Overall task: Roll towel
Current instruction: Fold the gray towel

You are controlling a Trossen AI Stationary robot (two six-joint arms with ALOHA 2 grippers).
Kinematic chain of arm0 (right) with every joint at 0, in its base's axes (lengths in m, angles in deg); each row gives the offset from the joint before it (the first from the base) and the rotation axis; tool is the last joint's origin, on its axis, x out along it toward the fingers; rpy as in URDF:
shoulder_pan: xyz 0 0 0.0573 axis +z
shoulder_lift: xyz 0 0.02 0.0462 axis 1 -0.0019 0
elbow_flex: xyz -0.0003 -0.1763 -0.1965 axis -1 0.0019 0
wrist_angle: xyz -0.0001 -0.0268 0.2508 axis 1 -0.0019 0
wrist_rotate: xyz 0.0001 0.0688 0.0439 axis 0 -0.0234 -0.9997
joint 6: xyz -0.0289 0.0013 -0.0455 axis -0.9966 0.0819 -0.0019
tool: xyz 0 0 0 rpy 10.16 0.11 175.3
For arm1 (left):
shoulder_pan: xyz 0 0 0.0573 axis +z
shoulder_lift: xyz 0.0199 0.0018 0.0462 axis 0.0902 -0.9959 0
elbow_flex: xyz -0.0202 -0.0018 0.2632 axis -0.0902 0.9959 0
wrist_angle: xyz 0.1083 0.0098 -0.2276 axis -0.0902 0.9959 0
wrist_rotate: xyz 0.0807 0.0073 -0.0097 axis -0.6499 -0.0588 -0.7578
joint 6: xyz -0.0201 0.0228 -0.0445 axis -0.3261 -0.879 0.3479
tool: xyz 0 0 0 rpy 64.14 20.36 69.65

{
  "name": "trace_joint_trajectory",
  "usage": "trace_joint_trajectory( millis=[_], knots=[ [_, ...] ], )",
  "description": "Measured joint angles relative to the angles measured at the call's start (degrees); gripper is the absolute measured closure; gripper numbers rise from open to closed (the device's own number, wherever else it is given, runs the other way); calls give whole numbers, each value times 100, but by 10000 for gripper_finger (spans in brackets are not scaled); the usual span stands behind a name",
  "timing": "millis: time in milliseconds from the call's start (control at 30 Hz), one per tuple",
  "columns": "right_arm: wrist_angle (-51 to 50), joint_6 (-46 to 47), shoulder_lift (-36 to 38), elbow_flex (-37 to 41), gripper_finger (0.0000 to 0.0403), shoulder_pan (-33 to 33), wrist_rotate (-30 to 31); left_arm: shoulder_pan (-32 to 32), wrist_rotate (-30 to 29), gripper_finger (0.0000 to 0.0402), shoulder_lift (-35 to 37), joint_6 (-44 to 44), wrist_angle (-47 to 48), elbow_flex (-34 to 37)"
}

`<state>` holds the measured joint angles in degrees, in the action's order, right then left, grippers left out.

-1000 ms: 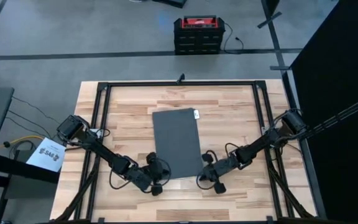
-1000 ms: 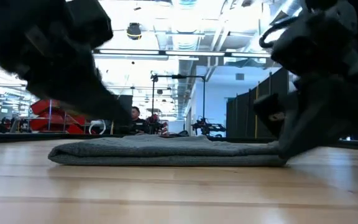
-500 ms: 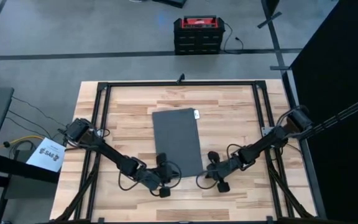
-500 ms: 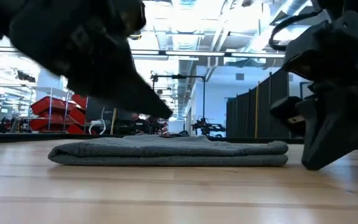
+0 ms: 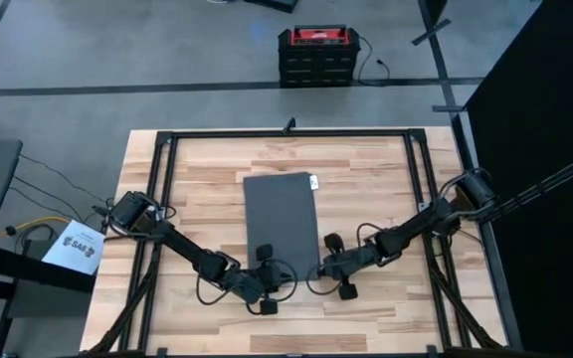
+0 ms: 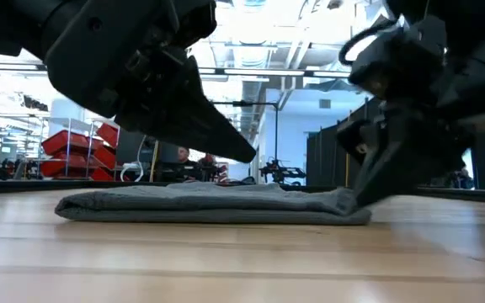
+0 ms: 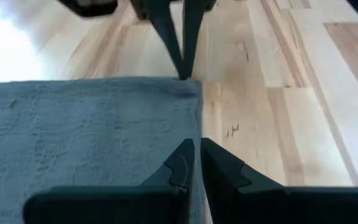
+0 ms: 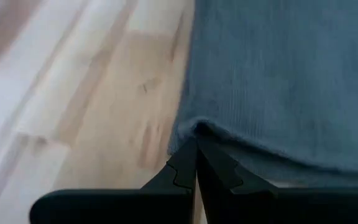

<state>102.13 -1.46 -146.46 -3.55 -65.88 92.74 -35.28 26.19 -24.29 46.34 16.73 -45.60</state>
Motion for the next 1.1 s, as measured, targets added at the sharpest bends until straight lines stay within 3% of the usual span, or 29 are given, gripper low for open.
trace_joint_trajectory(
  millis=[167, 400, 567, 667, 867, 1100],
  knots=[
    [-42, -349, 15, -215, 403, -68, 0, 26, 8, 386, 0, -32, -83, 0],
    [-211, -529, 21, -284, 403, -253, 2, 203, 472, 386, 0, -292, -366, 2],
    [-1617, 152, 489, -368, 403, -36, 2, 227, 564, 386, 0, -445, -382, 4],
    [-1973, 667, 556, -371, 403, 107, 2, 225, 566, 386, 0, -507, -377, 4],
    [-1454, 673, -17, -372, 403, 148, 0, 227, 564, 386, 0, -539, -433, 7],
    [-1435, 96, -87, -755, 403, 38, 8, 227, 564, 386, 0, -508, -433, 9]
  ],
)
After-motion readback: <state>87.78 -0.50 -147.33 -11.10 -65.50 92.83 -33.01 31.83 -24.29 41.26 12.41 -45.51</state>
